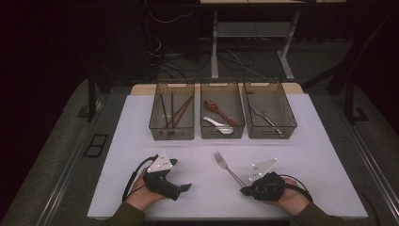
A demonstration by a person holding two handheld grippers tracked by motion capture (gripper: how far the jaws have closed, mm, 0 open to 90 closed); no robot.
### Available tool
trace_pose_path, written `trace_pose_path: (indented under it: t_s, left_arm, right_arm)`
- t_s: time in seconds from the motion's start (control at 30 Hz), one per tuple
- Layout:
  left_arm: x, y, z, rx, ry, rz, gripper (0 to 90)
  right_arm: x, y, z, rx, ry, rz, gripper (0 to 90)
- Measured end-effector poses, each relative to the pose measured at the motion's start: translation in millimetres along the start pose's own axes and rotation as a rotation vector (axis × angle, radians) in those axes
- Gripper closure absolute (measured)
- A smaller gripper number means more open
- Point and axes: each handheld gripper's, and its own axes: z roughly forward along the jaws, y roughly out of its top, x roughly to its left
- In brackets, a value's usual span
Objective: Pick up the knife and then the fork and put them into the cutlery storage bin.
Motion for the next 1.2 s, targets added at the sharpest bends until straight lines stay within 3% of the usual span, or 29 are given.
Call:
trace_pose_path:
  t_s: [0.23, 0.67, 0.83, 0.9, 1.2]
  left_arm:
    - [0.0, 0.1, -0.1, -0.003, 0.000, -0.001, 0.0]
    - [-0.6, 0.3, 0.7, -0.003, -0.001, -0.001, 0.0]
    - [-0.3, 0.3, 0.8, -0.002, -0.001, -0.002, 0.0]
    - [-0.2, 0.2, 1.1, -0.001, -0.002, -0.001, 0.0]
    - [-0.2, 0.5, 1.4, 0.000, -0.003, 0.000, 0.0]
  right_arm:
    - [-7.4, -3.2, -4.3, 0.016, -0.056, -0.001, 89.5]
    - [-30.7, -10.2, -12.9, 0.021, -0.147, 0.064, 89.5]
    - [-32.5, -9.5, -14.1, 0.018, -0.133, 0.071, 89.3]
    - [-34.1, -6.8, -16.4, 0.008, -0.102, 0.092, 83.4]
    - [-49.3, 24.0, -17.6, 0.087, -0.089, 0.082, 71.2]
